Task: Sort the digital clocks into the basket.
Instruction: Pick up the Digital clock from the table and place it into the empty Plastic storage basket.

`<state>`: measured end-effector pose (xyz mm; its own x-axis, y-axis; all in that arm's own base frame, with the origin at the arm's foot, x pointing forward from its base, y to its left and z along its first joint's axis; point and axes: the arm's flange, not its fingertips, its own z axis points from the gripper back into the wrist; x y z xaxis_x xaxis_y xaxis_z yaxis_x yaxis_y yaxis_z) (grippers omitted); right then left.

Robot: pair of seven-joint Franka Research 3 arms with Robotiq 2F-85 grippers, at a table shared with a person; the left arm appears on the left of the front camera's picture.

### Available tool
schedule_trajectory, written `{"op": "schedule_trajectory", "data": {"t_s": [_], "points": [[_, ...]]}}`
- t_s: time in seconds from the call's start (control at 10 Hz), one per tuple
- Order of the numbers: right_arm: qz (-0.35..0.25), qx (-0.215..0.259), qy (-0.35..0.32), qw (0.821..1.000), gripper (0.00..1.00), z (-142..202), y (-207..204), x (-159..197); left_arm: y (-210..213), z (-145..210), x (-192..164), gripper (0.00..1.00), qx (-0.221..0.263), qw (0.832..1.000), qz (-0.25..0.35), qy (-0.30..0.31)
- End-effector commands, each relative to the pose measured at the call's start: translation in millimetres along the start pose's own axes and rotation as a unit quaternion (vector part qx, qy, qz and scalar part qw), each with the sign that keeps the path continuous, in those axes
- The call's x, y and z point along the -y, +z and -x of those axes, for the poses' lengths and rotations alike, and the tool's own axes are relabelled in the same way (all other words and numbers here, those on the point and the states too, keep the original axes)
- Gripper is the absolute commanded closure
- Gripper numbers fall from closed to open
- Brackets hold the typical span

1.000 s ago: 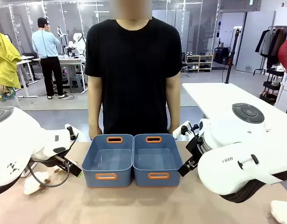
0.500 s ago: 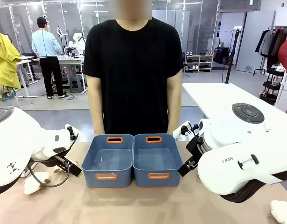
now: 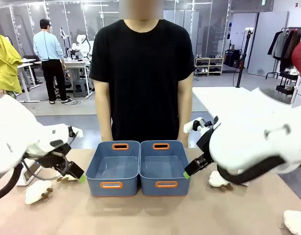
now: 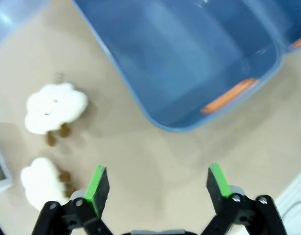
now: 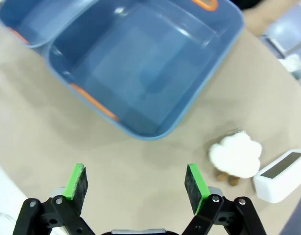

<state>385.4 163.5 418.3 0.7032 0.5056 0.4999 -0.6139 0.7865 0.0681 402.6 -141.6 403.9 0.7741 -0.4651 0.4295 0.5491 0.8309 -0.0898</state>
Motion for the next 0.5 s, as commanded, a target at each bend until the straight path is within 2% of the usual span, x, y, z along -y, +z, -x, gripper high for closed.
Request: {"op": "schedule_trajectory", "data": {"t_s": [0.0, 0.2, 0.4], "points": [[-0.099, -0.015, -0.018, 0.995, 0.0, -2.2, 33.7, 34.5, 28.5, -3.2, -44.3, 0.0, -0.034, 0.992, 0.105, 0.064], [-0.236, 0.03, -0.053, 0.97, 0.0, 7.7, 46.8, 57.9, 32.1, 5.0, -77.1, 0.0, -0.009, 0.958, 0.267, 0.107], [-0.354, 0.065, -0.073, 0.93, 0.0, 18.9, 45.0, 77.1, 37.6, 14.8, -98.2, 0.0, 0.03, 0.923, 0.363, 0.121]]}}
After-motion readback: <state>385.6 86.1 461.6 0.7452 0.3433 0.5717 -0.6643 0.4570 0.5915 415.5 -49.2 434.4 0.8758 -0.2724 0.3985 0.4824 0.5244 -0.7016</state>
